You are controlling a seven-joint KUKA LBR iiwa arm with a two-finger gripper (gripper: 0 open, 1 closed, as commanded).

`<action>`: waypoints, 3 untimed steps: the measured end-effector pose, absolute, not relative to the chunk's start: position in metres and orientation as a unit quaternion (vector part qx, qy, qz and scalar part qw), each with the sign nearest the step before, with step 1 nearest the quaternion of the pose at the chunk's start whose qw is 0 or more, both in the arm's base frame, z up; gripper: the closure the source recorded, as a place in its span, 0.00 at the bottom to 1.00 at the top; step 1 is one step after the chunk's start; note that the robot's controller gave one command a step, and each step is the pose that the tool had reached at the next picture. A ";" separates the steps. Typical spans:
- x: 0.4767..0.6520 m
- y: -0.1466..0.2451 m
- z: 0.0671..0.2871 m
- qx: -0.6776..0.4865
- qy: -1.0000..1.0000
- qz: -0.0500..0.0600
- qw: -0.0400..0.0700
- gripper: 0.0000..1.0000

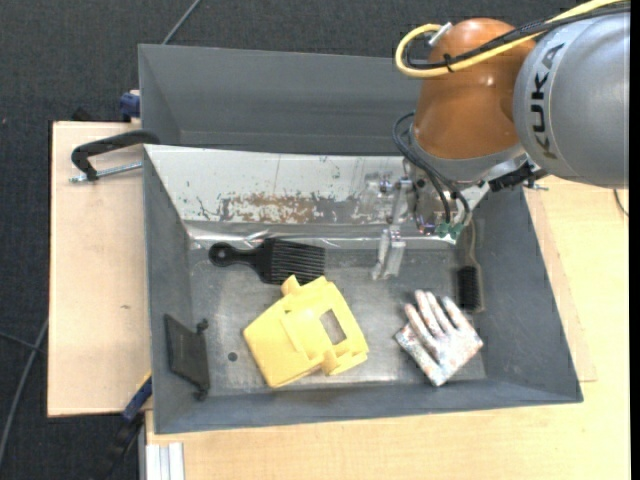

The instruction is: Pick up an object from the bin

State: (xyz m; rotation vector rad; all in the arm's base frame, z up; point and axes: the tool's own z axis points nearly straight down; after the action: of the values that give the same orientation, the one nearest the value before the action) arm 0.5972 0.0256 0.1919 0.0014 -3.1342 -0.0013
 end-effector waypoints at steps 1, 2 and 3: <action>0.599 0.026 0.197 0.000 -1.000 -0.001 -0.001 0.00; 0.599 0.040 0.145 0.023 -1.000 -0.001 -0.002 0.00; 0.580 0.056 0.111 -0.031 -1.000 -0.001 0.001 0.00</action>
Offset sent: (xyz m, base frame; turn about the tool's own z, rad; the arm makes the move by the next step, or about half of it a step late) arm -0.0022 0.0336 -0.1206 -0.1066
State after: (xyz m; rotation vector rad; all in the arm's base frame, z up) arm 0.5800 0.0561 0.1110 -0.0973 -3.1384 -0.0034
